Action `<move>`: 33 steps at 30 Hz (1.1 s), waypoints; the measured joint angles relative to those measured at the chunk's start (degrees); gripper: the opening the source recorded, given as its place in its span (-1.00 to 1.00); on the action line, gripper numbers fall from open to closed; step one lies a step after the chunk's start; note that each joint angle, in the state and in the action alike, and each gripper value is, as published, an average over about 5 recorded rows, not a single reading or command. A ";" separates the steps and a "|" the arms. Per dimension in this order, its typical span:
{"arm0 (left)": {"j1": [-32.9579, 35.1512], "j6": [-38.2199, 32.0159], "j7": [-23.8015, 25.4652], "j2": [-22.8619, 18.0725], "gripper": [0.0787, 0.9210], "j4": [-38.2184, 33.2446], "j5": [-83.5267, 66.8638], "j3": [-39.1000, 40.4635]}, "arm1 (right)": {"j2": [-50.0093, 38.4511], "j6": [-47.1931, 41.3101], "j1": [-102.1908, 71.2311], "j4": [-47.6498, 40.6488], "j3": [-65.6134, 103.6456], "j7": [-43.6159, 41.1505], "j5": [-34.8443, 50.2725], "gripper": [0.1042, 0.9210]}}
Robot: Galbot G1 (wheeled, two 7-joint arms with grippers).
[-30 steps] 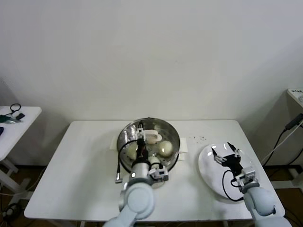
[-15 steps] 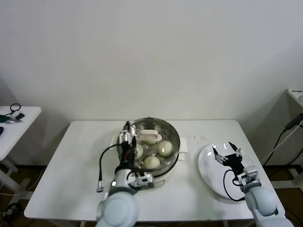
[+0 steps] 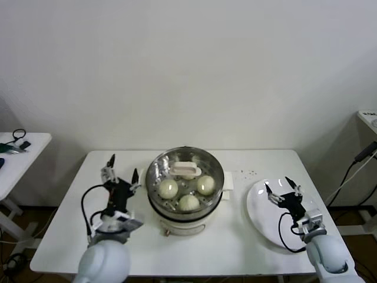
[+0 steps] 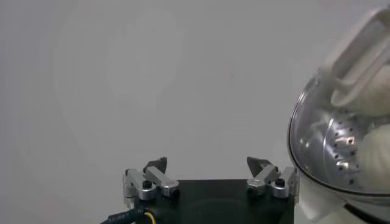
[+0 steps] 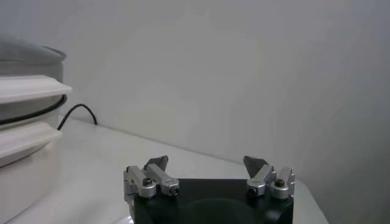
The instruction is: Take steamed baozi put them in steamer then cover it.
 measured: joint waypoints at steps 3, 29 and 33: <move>2.85 -6.14 -1.75 -0.69 0.77 0.46 -8.85 -4.51 | 0.31 0.29 -0.28 0.34 0.02 -0.14 0.03 0.76; 13.04 -30.93 -2.66 -5.42 0.77 9.28 -43.04 -21.51 | 2.27 2.09 -3.39 2.64 1.91 -1.27 -0.59 0.76; 13.45 -31.60 -2.33 -5.52 0.77 9.41 -44.25 -22.08 | 2.25 2.26 -3.55 2.77 1.84 -1.25 -0.71 0.76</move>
